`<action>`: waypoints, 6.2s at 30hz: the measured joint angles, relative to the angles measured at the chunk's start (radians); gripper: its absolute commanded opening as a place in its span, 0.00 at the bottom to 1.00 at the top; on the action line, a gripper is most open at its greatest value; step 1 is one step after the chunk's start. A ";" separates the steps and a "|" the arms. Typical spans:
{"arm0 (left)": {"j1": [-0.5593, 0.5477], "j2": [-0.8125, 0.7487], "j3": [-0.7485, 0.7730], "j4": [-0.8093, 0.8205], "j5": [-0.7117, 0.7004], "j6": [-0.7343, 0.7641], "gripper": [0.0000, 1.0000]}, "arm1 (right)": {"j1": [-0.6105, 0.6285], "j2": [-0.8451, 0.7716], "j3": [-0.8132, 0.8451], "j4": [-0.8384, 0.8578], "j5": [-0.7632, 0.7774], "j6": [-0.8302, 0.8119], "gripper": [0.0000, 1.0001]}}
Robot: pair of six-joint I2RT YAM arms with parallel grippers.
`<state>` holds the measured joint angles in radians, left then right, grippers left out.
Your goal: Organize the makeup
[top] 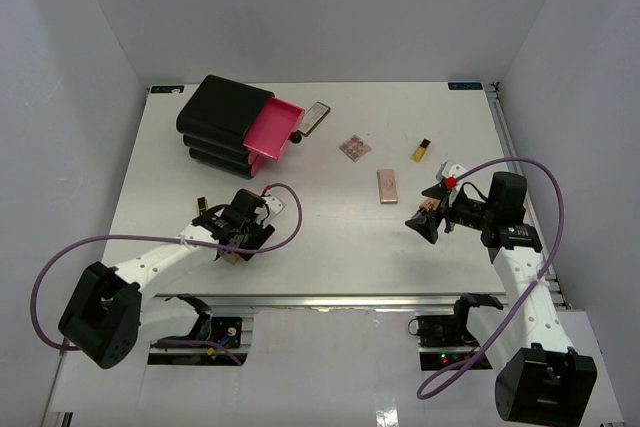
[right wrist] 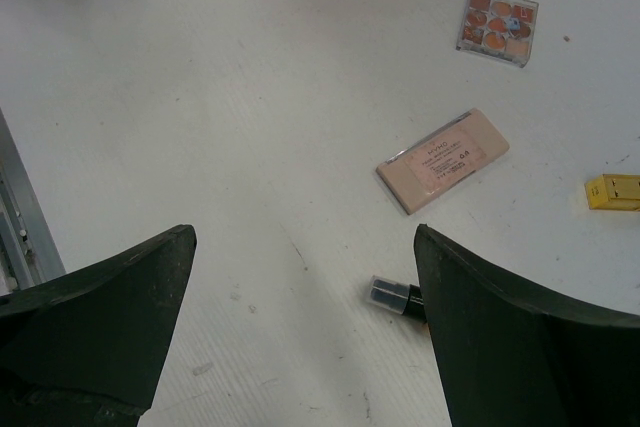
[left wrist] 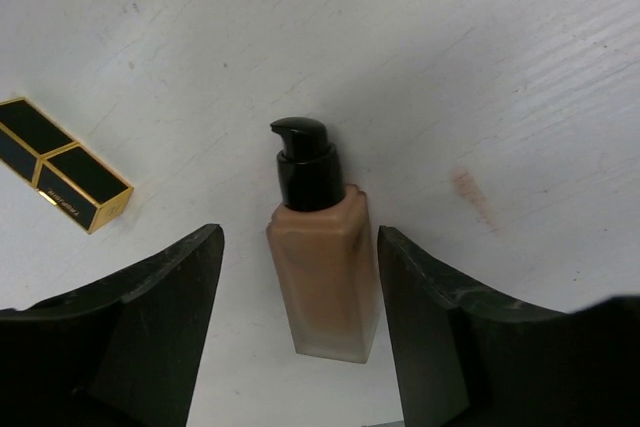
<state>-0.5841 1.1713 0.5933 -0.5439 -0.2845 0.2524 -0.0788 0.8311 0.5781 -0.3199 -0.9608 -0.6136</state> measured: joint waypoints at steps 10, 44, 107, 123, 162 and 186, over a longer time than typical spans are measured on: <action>0.001 0.050 0.000 0.002 0.094 -0.016 0.60 | 0.000 0.000 0.000 0.000 0.000 0.000 0.97; -0.070 -0.001 0.629 0.029 0.323 -0.206 0.00 | 0.000 0.000 0.000 0.000 0.020 0.000 0.97; 0.098 0.170 0.721 0.144 0.355 -0.247 0.91 | -0.019 0.169 0.124 -0.574 0.130 -1.110 0.89; 0.098 -0.175 0.296 0.299 0.688 -0.373 0.92 | 0.026 0.530 0.292 -0.535 0.461 -1.355 0.82; 0.103 -0.481 0.092 0.385 0.445 -0.350 0.93 | 0.204 0.856 0.473 -0.469 0.746 -1.306 0.15; 0.146 -0.733 0.007 0.489 0.338 -0.325 0.93 | 0.681 1.160 1.385 -0.185 0.427 0.379 0.08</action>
<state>-0.4386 0.4379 0.6000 -0.0552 0.0532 -0.0722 0.6026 1.9912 1.9635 -0.5049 -0.5334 -0.2344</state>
